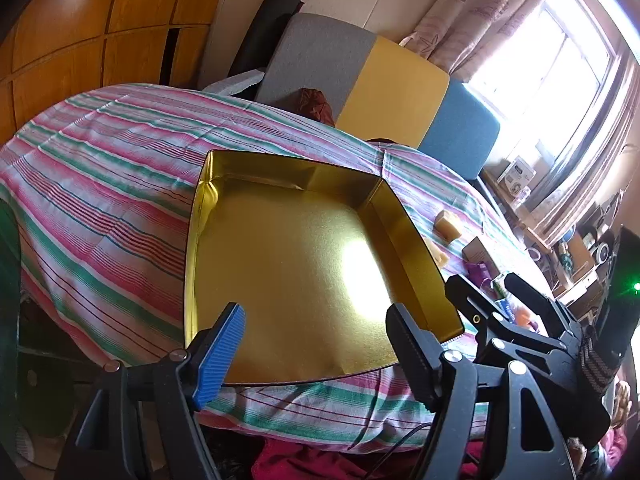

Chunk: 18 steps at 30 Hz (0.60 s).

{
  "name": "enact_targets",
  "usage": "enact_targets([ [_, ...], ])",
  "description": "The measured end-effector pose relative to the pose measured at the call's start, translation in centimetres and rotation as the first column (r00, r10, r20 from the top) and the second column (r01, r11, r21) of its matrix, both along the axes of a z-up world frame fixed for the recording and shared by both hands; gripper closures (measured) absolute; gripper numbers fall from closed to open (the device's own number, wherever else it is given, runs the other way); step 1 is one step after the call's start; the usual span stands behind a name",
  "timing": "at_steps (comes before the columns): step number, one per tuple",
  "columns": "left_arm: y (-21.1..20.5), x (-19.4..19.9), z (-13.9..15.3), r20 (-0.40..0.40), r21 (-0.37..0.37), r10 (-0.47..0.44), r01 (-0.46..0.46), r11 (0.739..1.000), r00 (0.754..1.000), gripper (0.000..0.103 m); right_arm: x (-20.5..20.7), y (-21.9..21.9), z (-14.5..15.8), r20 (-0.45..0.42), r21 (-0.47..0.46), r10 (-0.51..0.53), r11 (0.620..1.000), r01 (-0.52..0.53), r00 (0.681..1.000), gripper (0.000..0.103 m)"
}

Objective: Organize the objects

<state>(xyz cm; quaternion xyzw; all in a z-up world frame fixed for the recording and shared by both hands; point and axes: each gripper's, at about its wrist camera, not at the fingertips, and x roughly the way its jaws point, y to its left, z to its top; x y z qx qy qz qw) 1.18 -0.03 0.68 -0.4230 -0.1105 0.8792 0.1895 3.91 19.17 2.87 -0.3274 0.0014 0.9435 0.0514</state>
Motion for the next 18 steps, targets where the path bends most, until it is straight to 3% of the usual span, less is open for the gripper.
enact_targets([
  [5, 0.6, 0.3, -0.2, -0.045, -0.055, 0.011, -0.013, 0.998, 0.999, 0.029, -0.2, 0.6, -0.5, 0.018, -0.002, -0.017, 1.000, 0.017, 1.000, 0.000],
  [15, 1.8, 0.2, -1.1, -0.038, -0.140, -0.071, 0.065, 0.988, 0.997, 0.029, -0.2, 3.4, -0.9, 0.022, -0.025, -0.061, 0.998, 0.062, 0.998, 0.000],
  [18, 2.4, 0.1, -1.3, -0.030, -0.145, -0.098, 0.093, 0.985, 0.995, 0.022, 0.1, 4.6, -0.7, 0.012, -0.024, -0.073, 0.997, 0.074, 0.997, 0.000],
])
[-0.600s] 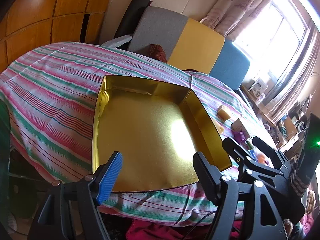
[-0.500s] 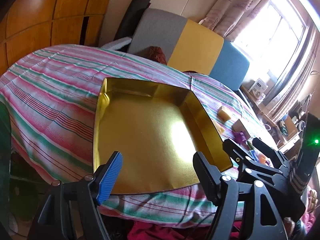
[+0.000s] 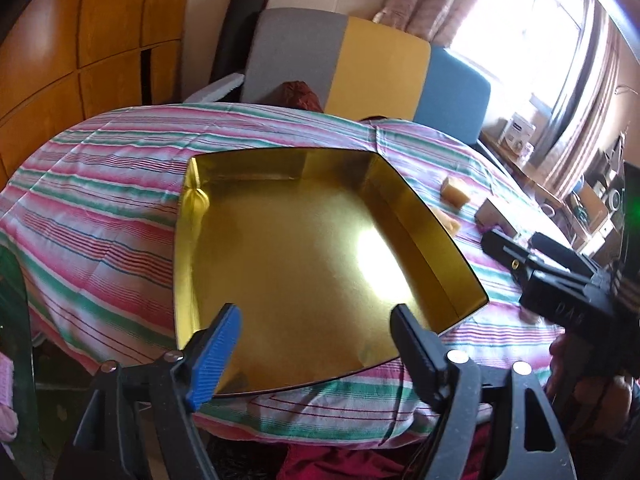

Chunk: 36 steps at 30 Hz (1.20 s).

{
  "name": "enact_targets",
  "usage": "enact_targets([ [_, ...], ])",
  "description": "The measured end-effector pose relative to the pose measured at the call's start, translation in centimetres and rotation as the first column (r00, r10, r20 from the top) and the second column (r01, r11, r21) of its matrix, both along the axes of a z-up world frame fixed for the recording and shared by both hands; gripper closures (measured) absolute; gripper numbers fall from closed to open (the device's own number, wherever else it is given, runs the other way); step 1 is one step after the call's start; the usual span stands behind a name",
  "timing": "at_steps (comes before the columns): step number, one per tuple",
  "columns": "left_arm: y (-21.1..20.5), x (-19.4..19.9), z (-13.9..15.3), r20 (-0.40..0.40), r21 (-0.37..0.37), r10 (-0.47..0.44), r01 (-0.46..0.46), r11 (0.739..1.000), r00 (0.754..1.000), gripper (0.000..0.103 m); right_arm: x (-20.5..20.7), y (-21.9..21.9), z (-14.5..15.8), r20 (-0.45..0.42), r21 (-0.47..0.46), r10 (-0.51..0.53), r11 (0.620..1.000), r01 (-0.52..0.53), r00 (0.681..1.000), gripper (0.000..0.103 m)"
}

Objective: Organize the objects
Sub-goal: 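Move the left gripper over the yellow sponge beside the gold tray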

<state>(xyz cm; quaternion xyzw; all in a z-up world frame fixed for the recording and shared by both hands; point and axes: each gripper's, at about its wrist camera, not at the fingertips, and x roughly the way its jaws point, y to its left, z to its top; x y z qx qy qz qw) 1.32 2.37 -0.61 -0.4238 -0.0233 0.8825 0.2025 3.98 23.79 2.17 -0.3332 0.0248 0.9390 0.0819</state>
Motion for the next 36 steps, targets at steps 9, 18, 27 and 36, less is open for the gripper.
enact_targets([
  [9, 2.5, -0.1, 0.3, -0.011, -0.028, -0.085, 0.085, 0.996, 0.996, 0.021, 1.0, 6.5, 0.4, -0.008, 0.012, -0.117, 0.993, 0.118, 0.993, 0.000],
  [18, 4.7, -1.1, 0.4, 0.044, -0.020, -0.150, 0.151, 0.988, 0.988, 0.021, 1.8, 14.3, 1.4, -0.011, 0.023, -0.202, 0.979, 0.202, 0.979, 0.000],
  [27, 9.0, -1.7, 2.7, 0.021, -0.064, -0.299, 0.299, 0.952, 0.954, 0.021, 1.9, 23.3, -0.4, 0.038, -0.097, -0.266, 0.958, 0.268, 0.963, 0.000],
  [36, 19.7, -3.9, 4.3, 0.020, -0.291, -0.626, 0.603, 0.742, 0.780, 0.021, 1.8, 24.6, -1.2, 0.034, -0.213, -0.242, 0.946, 0.244, 0.970, 0.000],
])
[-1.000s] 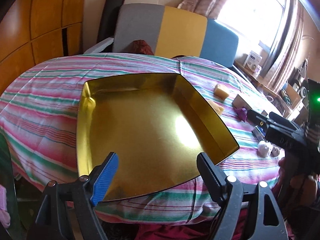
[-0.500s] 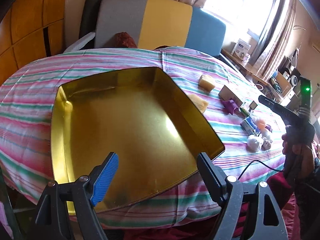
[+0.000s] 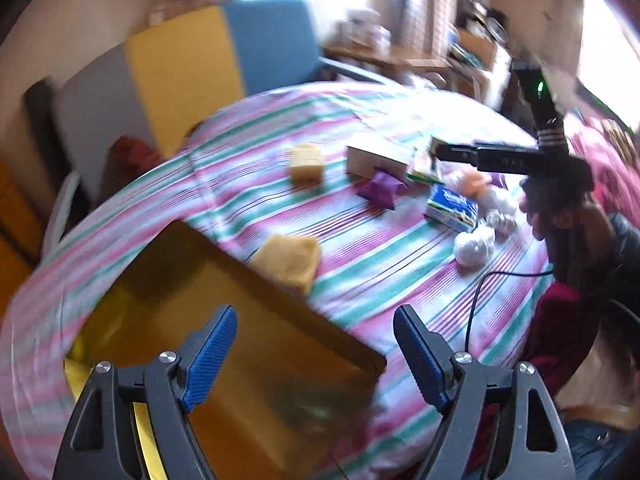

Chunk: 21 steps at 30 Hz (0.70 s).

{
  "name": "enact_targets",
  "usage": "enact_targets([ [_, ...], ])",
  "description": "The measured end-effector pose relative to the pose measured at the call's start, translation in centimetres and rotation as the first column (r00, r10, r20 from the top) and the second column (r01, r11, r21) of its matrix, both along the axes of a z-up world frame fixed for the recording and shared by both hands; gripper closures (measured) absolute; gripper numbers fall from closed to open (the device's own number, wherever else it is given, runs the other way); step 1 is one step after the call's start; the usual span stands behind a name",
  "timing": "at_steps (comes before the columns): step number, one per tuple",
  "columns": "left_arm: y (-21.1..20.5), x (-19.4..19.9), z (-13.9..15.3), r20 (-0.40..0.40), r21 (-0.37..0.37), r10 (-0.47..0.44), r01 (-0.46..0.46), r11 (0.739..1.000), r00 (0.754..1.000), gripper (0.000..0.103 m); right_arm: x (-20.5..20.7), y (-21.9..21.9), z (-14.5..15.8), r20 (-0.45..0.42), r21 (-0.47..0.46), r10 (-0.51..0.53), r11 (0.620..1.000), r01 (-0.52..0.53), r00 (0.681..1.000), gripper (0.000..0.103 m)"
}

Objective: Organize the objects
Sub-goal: 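Move the left gripper over the yellow sponge beside the gold tray, then close the left gripper on the yellow sponge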

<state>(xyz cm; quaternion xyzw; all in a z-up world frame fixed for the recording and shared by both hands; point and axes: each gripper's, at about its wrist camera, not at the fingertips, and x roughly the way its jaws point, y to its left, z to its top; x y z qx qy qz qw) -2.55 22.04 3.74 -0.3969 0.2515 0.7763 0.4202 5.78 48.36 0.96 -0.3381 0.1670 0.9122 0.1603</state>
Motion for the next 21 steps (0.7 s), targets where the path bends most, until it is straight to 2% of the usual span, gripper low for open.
enact_targets([
  [6, 6.0, -5.2, -3.0, 0.114, -0.129, -0.069, 0.083, 0.988, 0.991, 0.020, 0.4, 0.0, 0.5, -0.043, -0.029, 0.018, 0.999, -0.019, 0.999, 0.000],
  [11, 8.5, -7.9, -6.4, 0.131, -0.257, -0.078, 0.110, 0.960, 0.988, 0.020, 0.6, 0.8, 0.7, -0.067, -0.077, 0.014, 0.997, -0.019, 0.998, 0.000],
  [18, 9.6, -8.7, -8.8, 0.149, -0.320, -0.090, 0.134, 0.938, 0.985, 0.020, 1.3, 2.0, 1.0, -0.110, -0.131, -0.029, 0.991, 0.015, 0.994, 0.000],
  [19, 9.7, -8.8, -9.1, 0.151, -0.326, -0.086, 0.132, 0.936, 0.985, 0.027, 1.4, 2.3, 1.0, -0.117, -0.140, -0.041, 0.990, 0.024, 0.992, 0.000],
  [20, 9.8, -8.8, -9.5, 0.160, -0.325, -0.084, 0.133, 0.936, 0.983, 0.040, 1.6, 2.6, 1.1, -0.124, -0.150, -0.053, 0.988, 0.034, 0.991, 0.000],
  [21, 9.9, -8.7, -9.8, 0.136, -0.338, -0.079, 0.121, 0.933, 0.988, 0.041, 1.8, 2.9, 1.1, -0.132, -0.162, -0.071, 0.986, 0.049, 0.989, 0.000],
])
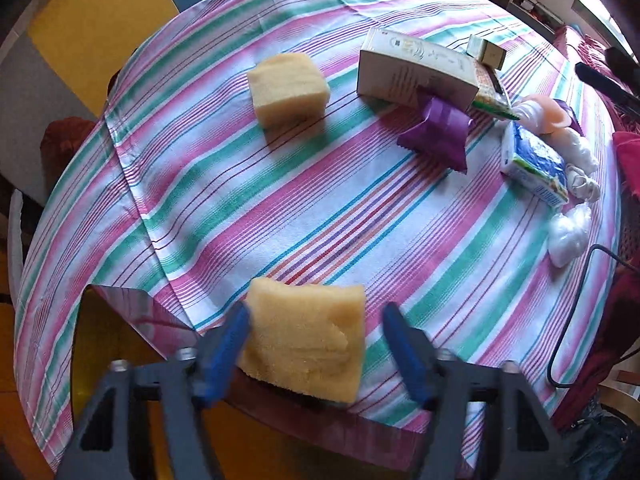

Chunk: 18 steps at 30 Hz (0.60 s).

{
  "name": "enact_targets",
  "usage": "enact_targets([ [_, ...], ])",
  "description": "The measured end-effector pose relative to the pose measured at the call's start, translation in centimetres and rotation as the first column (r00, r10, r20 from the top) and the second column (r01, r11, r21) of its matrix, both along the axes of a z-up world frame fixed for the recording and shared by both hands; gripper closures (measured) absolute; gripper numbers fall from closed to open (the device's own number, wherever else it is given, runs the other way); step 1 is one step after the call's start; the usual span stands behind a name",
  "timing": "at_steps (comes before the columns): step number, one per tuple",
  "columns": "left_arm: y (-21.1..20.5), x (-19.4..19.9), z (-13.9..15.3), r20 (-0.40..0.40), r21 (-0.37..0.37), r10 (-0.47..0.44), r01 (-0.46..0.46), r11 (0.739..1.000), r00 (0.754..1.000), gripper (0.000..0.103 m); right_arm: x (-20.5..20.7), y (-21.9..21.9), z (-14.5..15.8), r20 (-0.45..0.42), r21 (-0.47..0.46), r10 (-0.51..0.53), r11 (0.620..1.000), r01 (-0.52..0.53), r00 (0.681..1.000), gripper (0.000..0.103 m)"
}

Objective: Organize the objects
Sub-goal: 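Close the left gripper on the yellow sponge, then lift the sponge with the left gripper while the right gripper grasps the plastic-wrapped ball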

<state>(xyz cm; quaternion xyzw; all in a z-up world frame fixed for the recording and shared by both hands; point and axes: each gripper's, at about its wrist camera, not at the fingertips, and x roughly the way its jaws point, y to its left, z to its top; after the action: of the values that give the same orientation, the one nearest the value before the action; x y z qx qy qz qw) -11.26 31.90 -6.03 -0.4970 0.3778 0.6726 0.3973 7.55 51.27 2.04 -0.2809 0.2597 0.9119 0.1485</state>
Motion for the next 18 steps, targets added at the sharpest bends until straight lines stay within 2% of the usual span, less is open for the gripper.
enact_targets([
  [3, -0.2, 0.7, 0.3, -0.032, 0.028, -0.005, 0.006, 1.000, 0.999, 0.048, 0.8, 1.1, 0.1, -0.029, -0.031, -0.054, 0.998, 0.053, 0.998, 0.000],
  [6, -1.4, 1.6, 2.3, -0.057, 0.134, 0.030, -0.022, 0.991, 0.998, 0.048, 2.3, 2.6, 0.5, -0.082, -0.070, -0.130, 0.990, 0.125, 0.988, 0.000],
  [8, -2.8, 2.5, 4.3, -0.053, 0.230, 0.058, -0.044, 0.972, 0.997, 0.048, 3.1, 3.8, 0.4, -0.106, -0.121, -0.179, 0.979, 0.166, 0.978, 0.000],
  [10, -5.0, 4.1, 6.3, -0.054, 0.323, 0.090, -0.068, 0.944, 0.994, 0.048, 3.6, 4.7, 0.0, -0.104, -0.178, -0.210, 0.966, 0.190, 0.972, 0.000],
  [13, -7.2, 4.8, 8.9, -0.029, 0.410, 0.141, -0.117, 0.905, 0.990, 0.048, 3.5, 5.0, -0.6, -0.071, -0.211, -0.219, 0.957, 0.200, 0.973, 0.000],
  [16, -10.5, 6.4, 10.5, 0.022, 0.493, 0.188, -0.174, 0.853, 0.982, 0.048, 2.7, 4.1, -0.9, -0.029, -0.206, -0.175, 0.964, 0.165, 0.984, 0.000],
  [18, -12.0, 7.4, 10.7, 0.045, 0.518, 0.211, -0.204, 0.831, 0.976, 0.048, 2.2, 3.1, -1.1, 0.001, -0.201, -0.129, 0.971, 0.127, 0.992, 0.002],
])
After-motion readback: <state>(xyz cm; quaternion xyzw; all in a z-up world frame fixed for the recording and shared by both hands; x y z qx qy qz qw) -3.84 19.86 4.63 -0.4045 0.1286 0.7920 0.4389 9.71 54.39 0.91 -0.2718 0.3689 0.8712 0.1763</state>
